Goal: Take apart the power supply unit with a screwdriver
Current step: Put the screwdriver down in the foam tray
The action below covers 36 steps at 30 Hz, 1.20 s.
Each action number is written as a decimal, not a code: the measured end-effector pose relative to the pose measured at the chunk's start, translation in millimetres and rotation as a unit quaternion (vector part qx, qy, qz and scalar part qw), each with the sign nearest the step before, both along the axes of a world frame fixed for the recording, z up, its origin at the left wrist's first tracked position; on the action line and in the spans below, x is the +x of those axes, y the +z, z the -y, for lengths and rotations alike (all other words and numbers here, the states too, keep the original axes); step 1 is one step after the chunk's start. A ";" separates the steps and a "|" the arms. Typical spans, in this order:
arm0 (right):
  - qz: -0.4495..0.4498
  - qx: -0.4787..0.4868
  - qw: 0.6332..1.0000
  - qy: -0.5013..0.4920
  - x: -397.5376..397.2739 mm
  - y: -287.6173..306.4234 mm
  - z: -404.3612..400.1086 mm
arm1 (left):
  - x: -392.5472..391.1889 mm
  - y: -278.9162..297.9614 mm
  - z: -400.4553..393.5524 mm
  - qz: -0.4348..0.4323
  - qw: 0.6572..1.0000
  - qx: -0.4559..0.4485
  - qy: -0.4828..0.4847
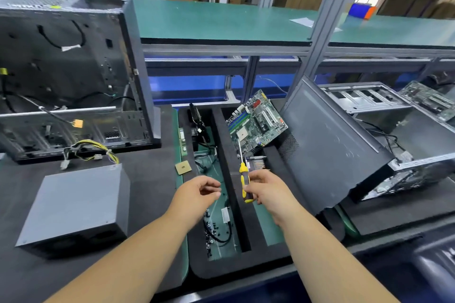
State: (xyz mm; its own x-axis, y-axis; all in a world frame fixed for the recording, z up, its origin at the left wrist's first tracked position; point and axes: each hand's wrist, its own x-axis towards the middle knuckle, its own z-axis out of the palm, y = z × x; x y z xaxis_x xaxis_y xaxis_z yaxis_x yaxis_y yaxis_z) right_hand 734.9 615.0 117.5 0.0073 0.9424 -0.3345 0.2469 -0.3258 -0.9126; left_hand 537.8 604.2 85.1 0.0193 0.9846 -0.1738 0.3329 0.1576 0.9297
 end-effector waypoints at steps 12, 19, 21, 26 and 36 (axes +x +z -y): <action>0.225 -0.085 0.967 0.085 12.1 -50.1 -24.8 | 4.4 -6.4 -11.0 -0.041 0.998 0.000 0.045; 0.299 -0.096 0.943 0.109 10.2 -59.8 -29.2 | 0.7 -4.5 -10.5 -0.041 0.998 -0.007 0.050; 0.305 -0.099 0.941 0.112 10.1 -61.1 -29.1 | 0.6 -4.2 -9.0 -0.044 0.998 -0.009 0.049; 0.307 -0.106 0.938 0.120 9.9 -63.1 -29.6 | 0.4 -2.2 -5.0 -0.040 0.998 -0.009 0.045; 0.313 -0.095 0.940 0.096 6.1 -58.3 -29.9 | -6.6 7.2 2.2 -0.032 0.998 -0.006 0.053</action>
State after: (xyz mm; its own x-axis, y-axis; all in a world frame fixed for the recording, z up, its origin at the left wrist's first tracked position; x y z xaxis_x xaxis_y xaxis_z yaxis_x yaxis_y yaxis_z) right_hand 741.1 645.0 59.2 0.0940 0.8702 -0.4836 0.7878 -0.3621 -0.4983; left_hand 531.2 601.9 92.3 -0.0972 0.9783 -0.1829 0.3723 0.2061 0.9049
